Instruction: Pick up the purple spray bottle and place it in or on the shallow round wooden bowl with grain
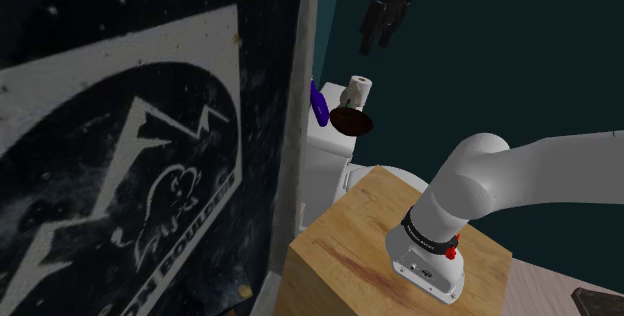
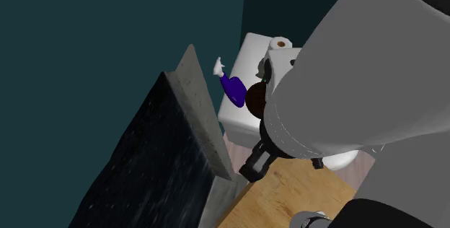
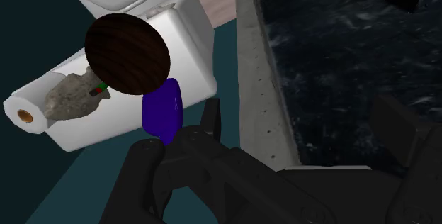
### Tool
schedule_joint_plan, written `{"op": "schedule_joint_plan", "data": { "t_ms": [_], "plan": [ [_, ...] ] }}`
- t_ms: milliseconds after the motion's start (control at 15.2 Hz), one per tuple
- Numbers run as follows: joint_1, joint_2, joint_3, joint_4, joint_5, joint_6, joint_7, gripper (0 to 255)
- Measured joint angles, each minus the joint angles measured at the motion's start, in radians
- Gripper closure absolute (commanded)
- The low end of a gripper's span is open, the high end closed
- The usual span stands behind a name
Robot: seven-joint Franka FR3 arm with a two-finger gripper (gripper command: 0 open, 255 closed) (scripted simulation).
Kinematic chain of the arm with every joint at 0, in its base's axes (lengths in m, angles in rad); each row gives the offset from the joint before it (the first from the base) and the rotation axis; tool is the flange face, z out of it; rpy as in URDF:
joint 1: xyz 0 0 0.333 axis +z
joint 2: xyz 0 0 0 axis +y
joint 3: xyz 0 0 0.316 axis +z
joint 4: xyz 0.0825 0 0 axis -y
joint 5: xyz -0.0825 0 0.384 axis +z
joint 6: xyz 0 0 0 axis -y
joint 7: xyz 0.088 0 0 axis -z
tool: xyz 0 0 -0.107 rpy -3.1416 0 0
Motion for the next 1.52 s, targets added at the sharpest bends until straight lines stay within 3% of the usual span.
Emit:
{"op": "schedule_joint_plan", "data": {
  "t_ms": [198, 924, 1518],
  "plan": [
    [-0.005, 0.013, -0.015, -0.022, -0.005, 0.045, -0.012, 0],
    [-0.034, 0.232, -0.136, -0.117, -0.007, 0.460, -0.107, 0],
    [-0.022, 0.511, -0.250, -0.054, 0.077, 0.753, -0.233, 0]
  ]
}}
